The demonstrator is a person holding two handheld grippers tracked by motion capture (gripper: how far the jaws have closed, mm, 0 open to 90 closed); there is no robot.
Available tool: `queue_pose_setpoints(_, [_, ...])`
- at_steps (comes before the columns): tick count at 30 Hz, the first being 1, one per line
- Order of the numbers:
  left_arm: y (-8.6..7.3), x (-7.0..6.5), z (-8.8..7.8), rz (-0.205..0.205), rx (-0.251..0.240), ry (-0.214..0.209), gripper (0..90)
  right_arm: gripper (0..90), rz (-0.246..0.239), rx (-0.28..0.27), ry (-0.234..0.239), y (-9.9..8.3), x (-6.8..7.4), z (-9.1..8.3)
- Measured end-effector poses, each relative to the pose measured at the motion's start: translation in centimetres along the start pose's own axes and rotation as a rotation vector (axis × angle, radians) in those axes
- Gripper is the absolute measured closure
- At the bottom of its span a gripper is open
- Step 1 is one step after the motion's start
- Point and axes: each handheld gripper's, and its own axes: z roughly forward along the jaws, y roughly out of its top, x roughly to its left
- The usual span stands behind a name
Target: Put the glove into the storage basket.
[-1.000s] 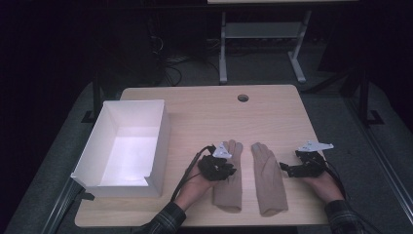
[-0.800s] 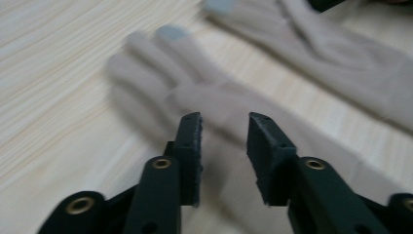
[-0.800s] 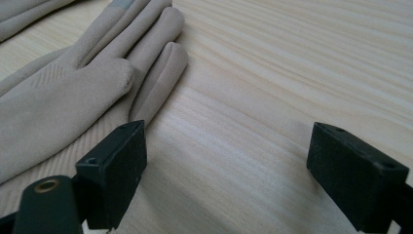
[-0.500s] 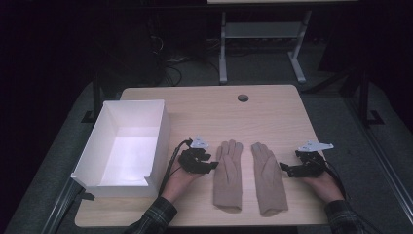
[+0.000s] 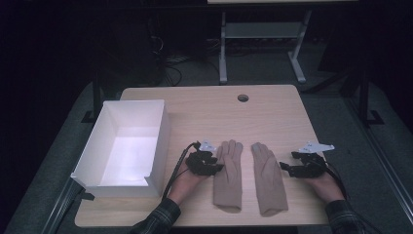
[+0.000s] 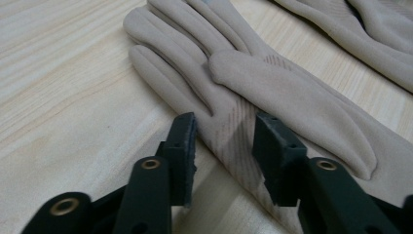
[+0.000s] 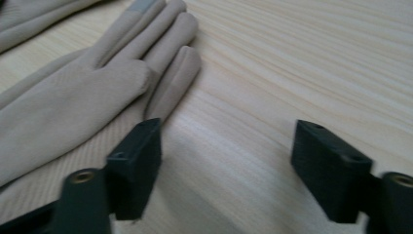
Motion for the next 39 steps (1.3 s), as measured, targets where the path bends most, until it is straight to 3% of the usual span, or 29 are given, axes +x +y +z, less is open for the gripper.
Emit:
queue_pose_setpoints(1, [0.0,0.0,0.0,0.003,0.0,0.004,63.1,40.1,0.0,0.0,0.0,0.0,0.0,0.0])
queue_pose_setpoints(2, [0.0,0.0,0.0,0.004,0.0,0.001,69.2,51.5,-0.012,0.001,0.026,0.2,0.1,-0.6])
queue_pose_setpoints(7, [0.1,0.0,0.1,-0.017,-0.001,-0.016,83.6,77.5,-0.03,-0.003,0.085,0.3,0.8,-1.8])
queue_pose_setpoints(11, [0.2,0.2,0.1,-0.029,-0.003,-0.027,85.6,89.6,-0.059,0.03,0.141,-0.1,1.6,-2.2])
queue_pose_setpoints(17, [0.2,0.6,-0.5,-0.078,-0.038,-0.067,86.0,90.0,-0.071,0.073,0.206,-0.6,2.2,-1.7])
queue_pose_setpoints(25, [0.4,0.8,-0.8,-0.139,-0.081,-0.108,86.0,90.0,-0.104,0.071,0.249,0.1,3.6,-0.9])
queue_pose_setpoints(30, [0.8,0.5,-1.2,-0.159,-0.11,-0.148,86.1,90.0,-0.11,0.065,0.272,0.4,4.2,-0.5])
queue_pose_setpoints(39, [1.3,-0.2,-1.8,-0.156,-0.134,-0.2,86.0,90.0,-0.117,0.066,0.3,0.9,5.0,0.0])
